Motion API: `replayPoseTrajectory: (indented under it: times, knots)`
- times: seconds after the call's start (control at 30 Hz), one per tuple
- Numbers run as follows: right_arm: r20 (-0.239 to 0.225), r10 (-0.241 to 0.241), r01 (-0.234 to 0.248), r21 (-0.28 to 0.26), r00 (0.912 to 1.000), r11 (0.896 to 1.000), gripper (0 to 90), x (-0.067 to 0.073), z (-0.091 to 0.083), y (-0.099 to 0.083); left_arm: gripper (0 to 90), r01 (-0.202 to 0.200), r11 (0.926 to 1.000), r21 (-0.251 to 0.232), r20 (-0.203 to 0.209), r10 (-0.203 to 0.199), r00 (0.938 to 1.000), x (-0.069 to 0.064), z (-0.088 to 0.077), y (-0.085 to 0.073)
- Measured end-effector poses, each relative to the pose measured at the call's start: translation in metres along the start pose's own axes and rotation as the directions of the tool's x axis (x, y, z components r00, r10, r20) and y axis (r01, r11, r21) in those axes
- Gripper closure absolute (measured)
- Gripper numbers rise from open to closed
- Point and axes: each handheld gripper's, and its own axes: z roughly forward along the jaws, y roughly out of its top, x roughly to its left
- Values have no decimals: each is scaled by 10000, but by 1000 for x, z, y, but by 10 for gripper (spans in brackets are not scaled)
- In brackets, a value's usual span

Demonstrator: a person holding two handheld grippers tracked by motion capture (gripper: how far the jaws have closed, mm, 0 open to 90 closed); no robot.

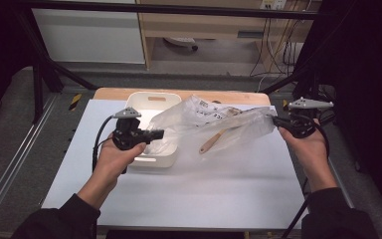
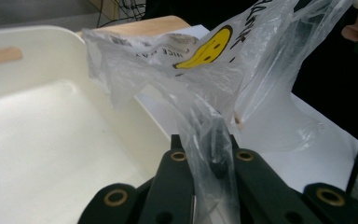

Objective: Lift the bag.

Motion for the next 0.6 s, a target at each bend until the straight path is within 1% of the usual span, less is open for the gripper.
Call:
replayPoseTrajectory:
  times: [0.13, 0.17, 0.27, 0.33, 0.4, 0.5, 0.53, 0.6]
  knots:
    - [-132, 29, -29, 39, 9999, 10000, 900, 5, 1, -15, 900, 271, 9996, 93, 152, -272, 9995, 0, 2, -18]
    - [-158, 72, -72, -12, 9999, 10000, 900, 6, 1, -19, 900, 280, 9996, 91, 180, -282, 9994, 0, 2, -21]
    - [-171, 167, -166, 64, 9997, 9998, 900, 11, 1, -30, 900, 239, 9997, 106, 251, -242, 9994, -4, 2, -30]
    - [-194, 157, -154, 190, 9997, 9997, 900, 13, 2, -39, 900, 246, 9995, 179, 375, -252, 9990, -7, 3, -37]
    - [-184, 180, -176, 217, 9997, 9996, 900, 15, 2, -46, 900, 210, 9994, 262, 416, -220, 9989, -11, 4, -45]
    - [-284, 410, -404, 222, 9988, 9989, 900, 17, 3, -59, 900, 193, 9992, 364, 500, -211, 9985, -16, 6, -56]
    - [-352, 498, -488, 263, 9981, 9985, 900, 18, 3, -64, 900, 246, 9990, 382, 513, -266, 9983, -17, 6, -60]
    - [-336, 630, -621, 289, 9974, 9977, 900, 19, 4, -74, 900, 265, 9986, 447, 570, -290, 9980, -20, 7, -69]
